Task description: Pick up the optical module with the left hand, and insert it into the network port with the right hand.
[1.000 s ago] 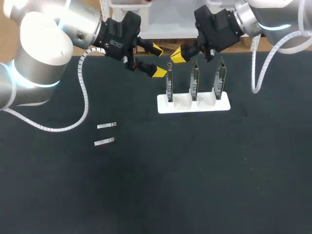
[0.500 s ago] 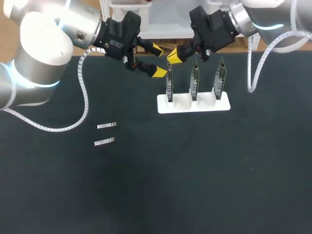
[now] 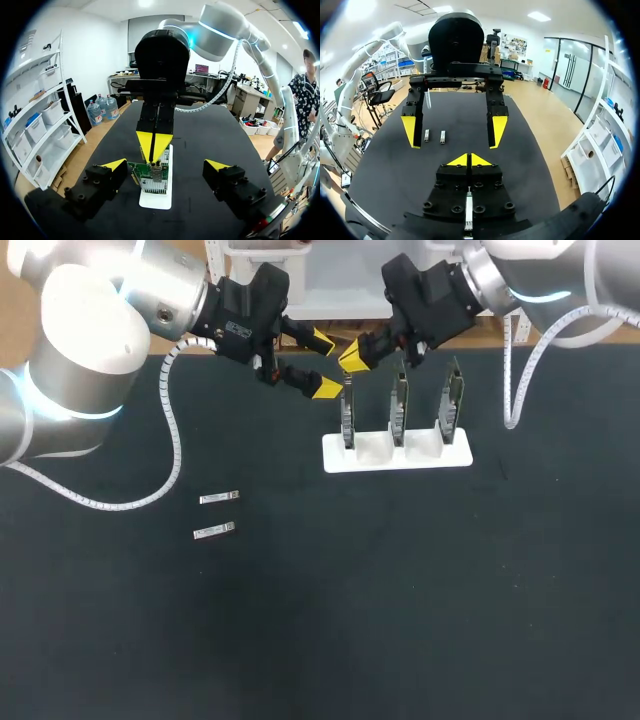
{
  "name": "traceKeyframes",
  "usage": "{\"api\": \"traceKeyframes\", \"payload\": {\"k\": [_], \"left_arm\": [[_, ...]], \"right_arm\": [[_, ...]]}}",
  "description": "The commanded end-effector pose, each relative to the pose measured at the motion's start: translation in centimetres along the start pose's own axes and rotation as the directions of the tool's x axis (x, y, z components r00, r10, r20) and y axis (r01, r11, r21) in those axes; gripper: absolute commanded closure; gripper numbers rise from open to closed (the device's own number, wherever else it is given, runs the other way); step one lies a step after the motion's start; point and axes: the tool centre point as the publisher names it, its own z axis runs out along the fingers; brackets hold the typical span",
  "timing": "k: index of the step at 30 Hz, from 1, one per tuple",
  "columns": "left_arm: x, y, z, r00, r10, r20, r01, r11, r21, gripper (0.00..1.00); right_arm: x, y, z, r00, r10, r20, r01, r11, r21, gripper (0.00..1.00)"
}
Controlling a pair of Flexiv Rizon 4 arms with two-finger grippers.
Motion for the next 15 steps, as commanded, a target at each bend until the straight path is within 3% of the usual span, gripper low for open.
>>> {"api": "traceKeyframes", "payload": {"k": [1, 15], "left_arm": [[-0.12, 0.14, 0.07, 1.000, -0.002, -0.006, 0.002, 1.000, 0.002, 0.00], [-0.12, 0.14, 0.07, 1.000, -0.002, -0.006, 0.002, 1.000, 0.002, 0.00]], "right_arm": [[0.23, -0.24, 0.27, 1.000, 0.004, -0.005, -0.004, 1.000, -0.002, 1.00], [1.17, -0.14, 0.61, 0.999, 0.028, -0.019, -0.029, 1.000, -0.009, 1.00]]}}
